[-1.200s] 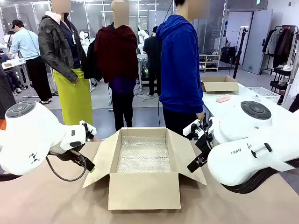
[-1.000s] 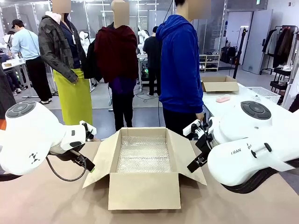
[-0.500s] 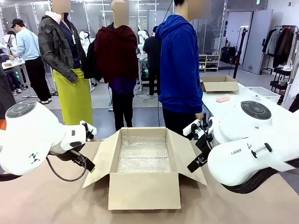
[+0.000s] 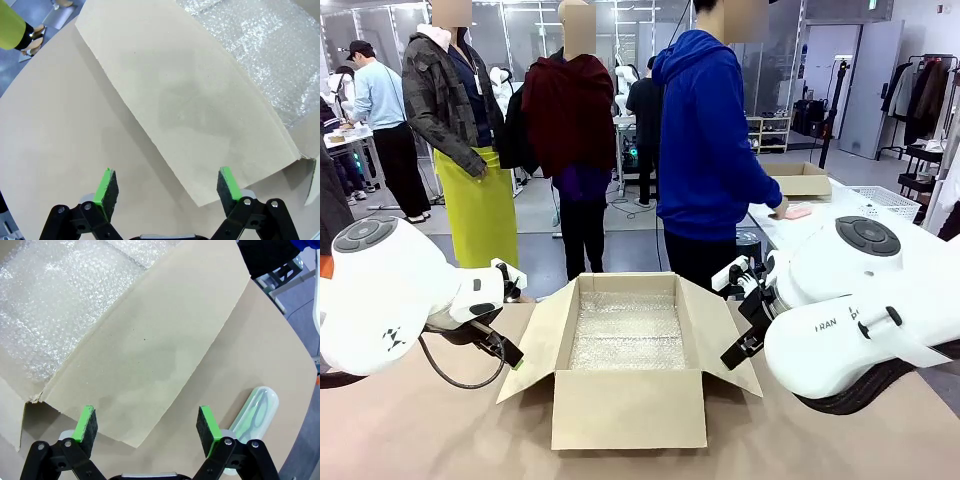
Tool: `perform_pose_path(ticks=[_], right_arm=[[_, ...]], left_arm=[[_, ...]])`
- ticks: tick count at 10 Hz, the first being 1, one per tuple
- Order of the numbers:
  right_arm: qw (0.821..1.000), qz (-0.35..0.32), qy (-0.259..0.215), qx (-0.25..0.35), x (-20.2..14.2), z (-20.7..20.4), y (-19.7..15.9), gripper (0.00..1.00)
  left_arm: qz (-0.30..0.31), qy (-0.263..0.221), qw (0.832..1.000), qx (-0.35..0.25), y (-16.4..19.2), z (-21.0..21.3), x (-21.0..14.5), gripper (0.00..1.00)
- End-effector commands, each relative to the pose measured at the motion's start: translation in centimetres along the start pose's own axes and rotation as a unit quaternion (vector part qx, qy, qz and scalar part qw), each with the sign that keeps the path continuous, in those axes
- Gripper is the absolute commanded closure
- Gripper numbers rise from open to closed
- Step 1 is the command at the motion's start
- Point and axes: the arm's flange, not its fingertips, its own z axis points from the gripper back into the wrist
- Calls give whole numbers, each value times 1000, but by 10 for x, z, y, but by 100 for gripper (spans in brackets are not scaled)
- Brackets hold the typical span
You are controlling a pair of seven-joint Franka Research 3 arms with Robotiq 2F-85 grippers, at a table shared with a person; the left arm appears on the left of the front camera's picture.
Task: Pack the glasses set securely to prepare it for shipping.
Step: Place the Glasses case inside the Package Box.
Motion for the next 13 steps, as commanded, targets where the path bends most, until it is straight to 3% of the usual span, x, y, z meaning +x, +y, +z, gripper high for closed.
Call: perform_pose_path(ticks=[1, 3, 4, 6, 7, 8, 9, 10, 12, 13], right_arm=[[1000, -1, 0, 0, 0, 0, 0, 0], [1000, 0, 0, 0, 0, 0, 0, 0], [1000, -21, -7, -5, 5, 27, -10, 0], [990, -125, 48, -47, 7, 77, -57, 0], [986, -159, 50, -9, 7, 90, -78, 0], [978, -198, 60, 19, 7, 95, -100, 0], [968, -235, 88, -4, 5, 92, -124, 0], [959, -264, 101, 9, 1, 86, -147, 0], [961, -254, 105, 5, 2, 81, -154, 0], [964, -248, 101, 6, -11, 93, -153, 0]], left_arm=[[1, 0, 1000, 0, 1, 0, 0, 0], [0, 0, 1000, 0, 0, 0, 0, 0], [-12, -2, 1000, 5, 3, 36, 12, 0], [-29, 0, 999, -46, 24, 109, 24, 0], [-52, -2, 995, -85, 32, 136, 20, 0], [-76, 3, 992, -98, 42, 155, 16, 0], [-100, -5, 986, -130, 52, 174, 10, 0], [-129, -39, 979, -154, 62, 195, 0, 0], [-112, -77, 977, -161, 73, 209, -9, 0], [-118, -46, 982, -137, 60, 203, 0, 0]])
